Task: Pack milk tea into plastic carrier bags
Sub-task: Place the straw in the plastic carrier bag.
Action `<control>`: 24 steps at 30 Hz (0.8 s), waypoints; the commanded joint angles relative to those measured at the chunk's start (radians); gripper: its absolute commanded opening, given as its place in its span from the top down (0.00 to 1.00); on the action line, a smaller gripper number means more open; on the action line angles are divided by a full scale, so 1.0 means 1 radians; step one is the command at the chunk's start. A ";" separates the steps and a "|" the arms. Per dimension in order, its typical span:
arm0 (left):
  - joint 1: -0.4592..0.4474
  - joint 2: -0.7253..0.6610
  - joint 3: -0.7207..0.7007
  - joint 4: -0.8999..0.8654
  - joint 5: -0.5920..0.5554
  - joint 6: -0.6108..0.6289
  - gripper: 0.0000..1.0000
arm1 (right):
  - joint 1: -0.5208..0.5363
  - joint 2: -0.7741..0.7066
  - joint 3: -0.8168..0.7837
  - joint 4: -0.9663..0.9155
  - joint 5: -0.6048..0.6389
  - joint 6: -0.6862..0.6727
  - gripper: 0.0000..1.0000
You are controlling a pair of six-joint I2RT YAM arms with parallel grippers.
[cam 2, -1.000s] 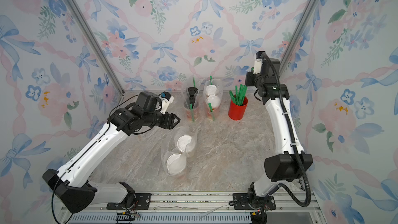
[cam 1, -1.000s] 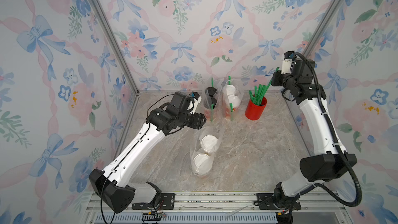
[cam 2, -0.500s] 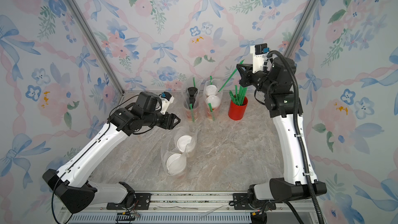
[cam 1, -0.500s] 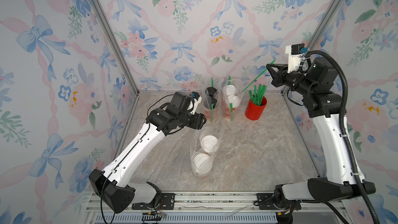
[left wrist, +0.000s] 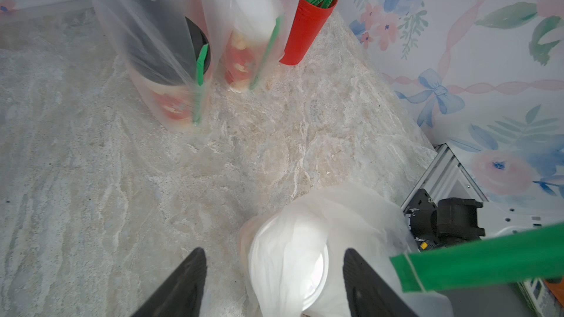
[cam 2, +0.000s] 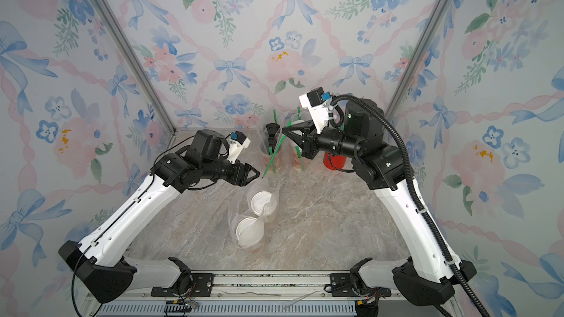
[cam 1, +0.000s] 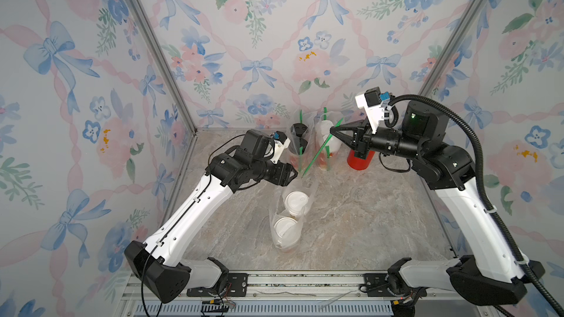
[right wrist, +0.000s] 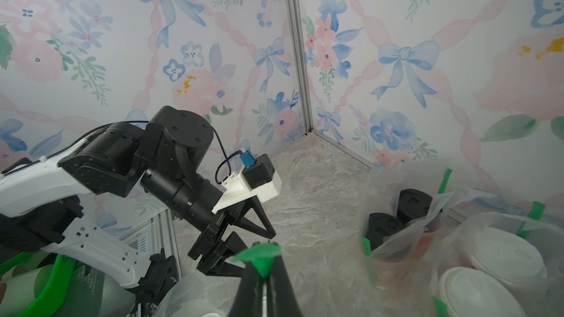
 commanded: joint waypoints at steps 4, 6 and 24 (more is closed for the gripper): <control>0.004 -0.083 -0.058 -0.004 0.100 0.130 0.21 | 0.055 -0.025 -0.060 -0.056 0.024 0.021 0.94; 0.003 -0.080 -0.078 -0.005 0.106 0.149 0.20 | 0.066 -0.018 -0.069 -0.065 0.041 0.010 0.94; -0.017 0.090 -0.017 0.037 -0.016 0.122 0.82 | 0.108 0.035 -0.217 0.145 0.183 0.039 0.93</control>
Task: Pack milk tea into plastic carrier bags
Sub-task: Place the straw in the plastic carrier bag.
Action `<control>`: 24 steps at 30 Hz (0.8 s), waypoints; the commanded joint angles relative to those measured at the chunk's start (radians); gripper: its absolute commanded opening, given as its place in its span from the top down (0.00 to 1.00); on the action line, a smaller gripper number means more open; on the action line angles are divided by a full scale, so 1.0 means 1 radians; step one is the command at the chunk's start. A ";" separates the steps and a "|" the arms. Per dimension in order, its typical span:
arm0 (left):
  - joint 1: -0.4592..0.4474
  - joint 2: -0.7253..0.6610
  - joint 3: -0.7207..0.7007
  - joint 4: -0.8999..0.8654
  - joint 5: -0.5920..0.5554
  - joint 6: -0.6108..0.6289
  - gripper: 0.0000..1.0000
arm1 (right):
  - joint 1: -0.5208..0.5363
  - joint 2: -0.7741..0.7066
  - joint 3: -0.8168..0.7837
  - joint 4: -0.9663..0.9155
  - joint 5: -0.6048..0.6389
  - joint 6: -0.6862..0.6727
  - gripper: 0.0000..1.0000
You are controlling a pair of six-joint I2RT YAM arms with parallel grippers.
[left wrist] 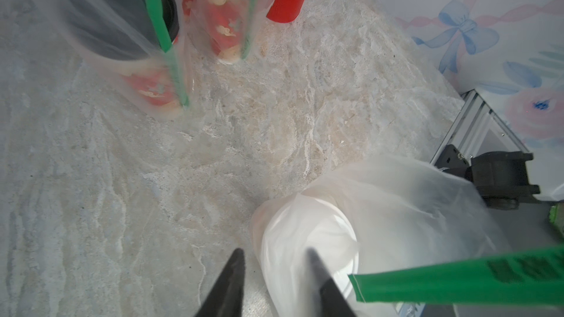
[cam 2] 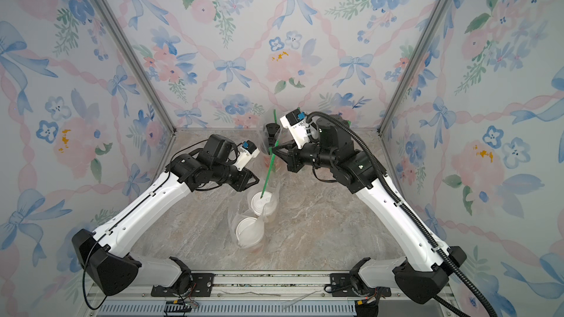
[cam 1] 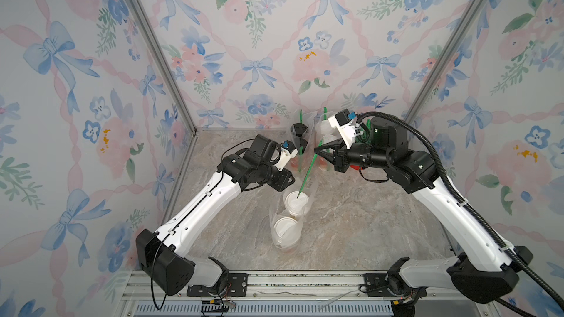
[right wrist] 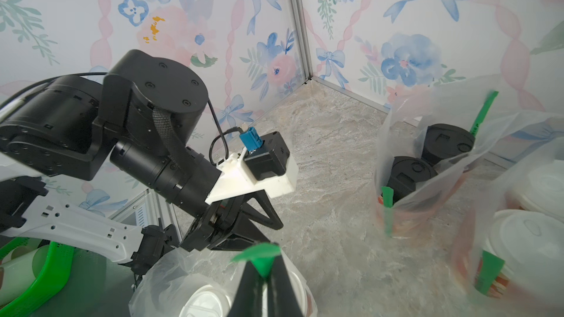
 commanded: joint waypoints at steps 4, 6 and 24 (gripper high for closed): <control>-0.004 0.020 0.037 0.041 0.038 -0.035 0.92 | 0.035 0.039 -0.011 0.097 0.100 -0.015 0.93; -0.005 0.017 0.035 0.050 0.039 -0.045 0.95 | 0.049 0.055 -0.006 0.093 0.133 -0.046 0.94; -0.005 -0.001 0.014 0.082 0.057 -0.089 1.00 | 0.140 0.105 -0.126 0.079 0.332 -0.228 0.96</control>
